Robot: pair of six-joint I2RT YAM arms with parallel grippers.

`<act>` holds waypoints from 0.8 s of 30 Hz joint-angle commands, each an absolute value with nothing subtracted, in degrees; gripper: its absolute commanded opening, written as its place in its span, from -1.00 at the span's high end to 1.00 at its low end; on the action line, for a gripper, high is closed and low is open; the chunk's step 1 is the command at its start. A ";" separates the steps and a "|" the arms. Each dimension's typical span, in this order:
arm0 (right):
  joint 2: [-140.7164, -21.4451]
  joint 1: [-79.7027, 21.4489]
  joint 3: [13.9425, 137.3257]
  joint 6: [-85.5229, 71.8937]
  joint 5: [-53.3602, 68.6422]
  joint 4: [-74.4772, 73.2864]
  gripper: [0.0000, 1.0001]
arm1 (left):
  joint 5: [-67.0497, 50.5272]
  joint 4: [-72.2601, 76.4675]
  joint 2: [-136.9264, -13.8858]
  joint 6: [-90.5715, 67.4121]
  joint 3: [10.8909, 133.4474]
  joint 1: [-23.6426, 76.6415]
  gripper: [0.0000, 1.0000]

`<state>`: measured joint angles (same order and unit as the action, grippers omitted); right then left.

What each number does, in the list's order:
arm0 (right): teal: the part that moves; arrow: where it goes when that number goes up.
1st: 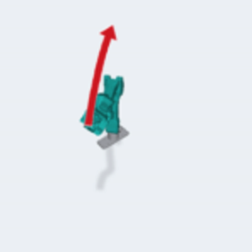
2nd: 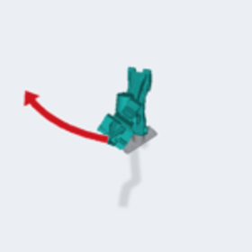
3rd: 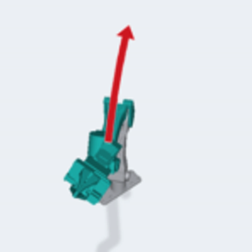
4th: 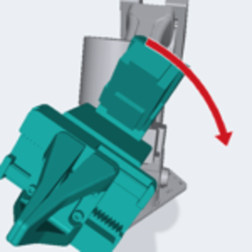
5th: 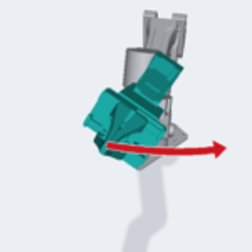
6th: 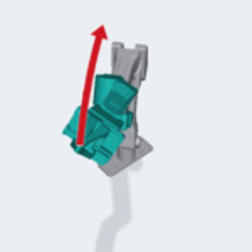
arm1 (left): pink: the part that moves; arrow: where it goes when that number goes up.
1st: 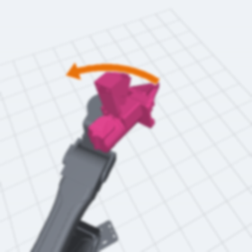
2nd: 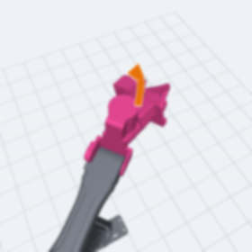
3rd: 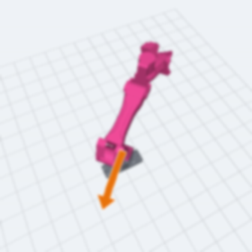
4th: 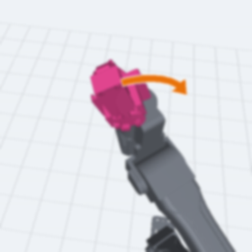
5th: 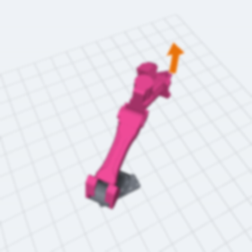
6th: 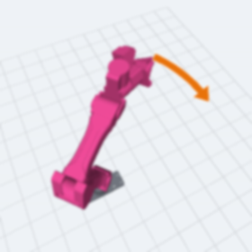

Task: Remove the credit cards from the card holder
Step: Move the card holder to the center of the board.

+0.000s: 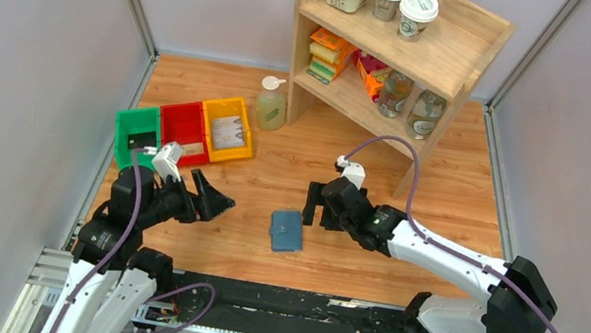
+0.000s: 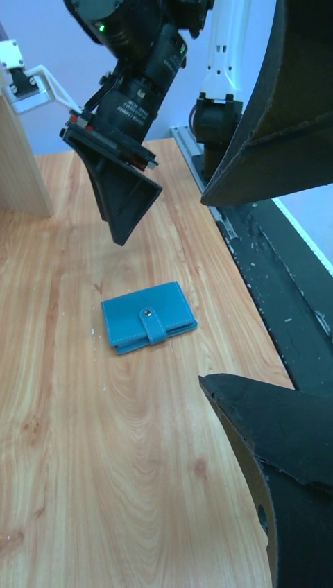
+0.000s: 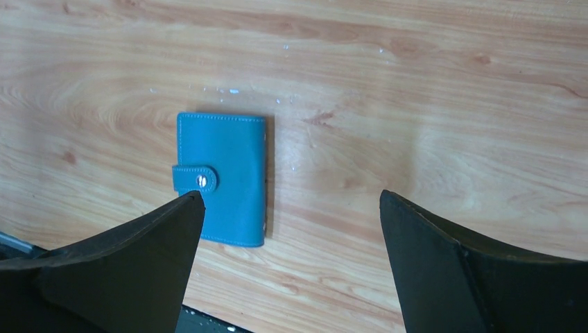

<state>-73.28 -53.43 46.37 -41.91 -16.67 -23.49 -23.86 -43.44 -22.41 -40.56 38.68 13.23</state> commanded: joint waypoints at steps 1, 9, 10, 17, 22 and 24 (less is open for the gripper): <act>-69.70 -56.16 47.73 -38.59 -22.24 -24.87 -1.00 | -25.22 -40.00 -22.24 -40.07 35.96 13.62 -0.88; -52.75 -54.94 33.43 -34.30 -28.84 -12.77 -1.00 | -30.32 -28.83 -33.91 -39.29 33.65 13.80 -0.64; -50.91 -54.24 32.27 -32.45 -27.17 -11.70 -1.00 | -30.24 -28.48 -36.88 -38.59 34.62 14.67 -0.64; -46.41 -53.53 30.24 -23.03 -24.53 -10.20 -1.00 | -11.88 -26.81 -50.00 -37.18 39.02 32.13 -0.70; -45.70 -53.70 29.71 -22.41 -24.26 -12.04 -1.00 | -0.18 -29.88 -63.16 -36.39 45.51 41.39 -0.75; -46.31 -53.61 29.53 -23.28 -24.17 -11.69 -1.00 | 1.93 -30.32 -67.47 -36.12 47.54 42.45 -0.75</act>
